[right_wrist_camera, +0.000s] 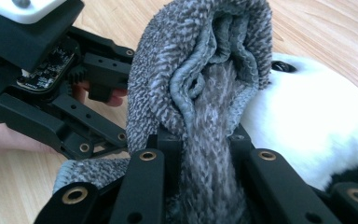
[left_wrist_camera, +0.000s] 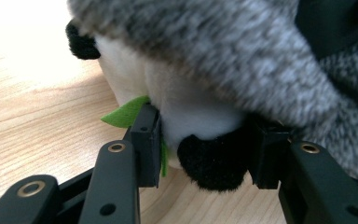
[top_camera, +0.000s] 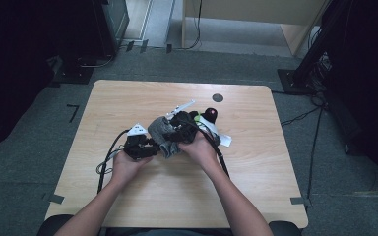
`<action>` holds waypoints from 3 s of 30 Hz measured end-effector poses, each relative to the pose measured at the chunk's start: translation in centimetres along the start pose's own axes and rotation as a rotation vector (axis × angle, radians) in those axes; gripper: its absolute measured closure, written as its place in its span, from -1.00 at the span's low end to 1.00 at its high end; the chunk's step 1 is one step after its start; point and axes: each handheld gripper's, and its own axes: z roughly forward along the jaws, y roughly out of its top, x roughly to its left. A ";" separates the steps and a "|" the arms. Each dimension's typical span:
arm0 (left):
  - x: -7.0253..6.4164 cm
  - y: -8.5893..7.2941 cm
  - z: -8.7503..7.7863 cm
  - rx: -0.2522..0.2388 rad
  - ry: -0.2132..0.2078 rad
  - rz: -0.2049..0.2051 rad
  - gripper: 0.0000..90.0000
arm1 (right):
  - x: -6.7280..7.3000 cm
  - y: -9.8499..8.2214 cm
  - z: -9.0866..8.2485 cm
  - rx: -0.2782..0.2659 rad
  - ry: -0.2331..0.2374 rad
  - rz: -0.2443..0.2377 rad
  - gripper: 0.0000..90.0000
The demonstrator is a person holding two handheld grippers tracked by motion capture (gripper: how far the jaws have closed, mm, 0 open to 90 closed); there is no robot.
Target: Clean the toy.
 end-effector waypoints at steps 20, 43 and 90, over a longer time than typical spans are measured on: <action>0.1 0.1 0.0 0.009 -0.017 -0.017 0.30 | -4.8 -3.0 -4.9 -0.009 -0.044 0.049 0.70; 1.6 0.2 -0.8 0.032 -0.054 0.015 0.32 | -8.9 -4.2 -12.7 -0.138 -0.251 0.153 0.69; 2.1 -0.3 0.2 0.014 -0.067 -0.001 0.34 | -16.3 -7.6 -9.9 -0.107 -0.186 0.366 0.69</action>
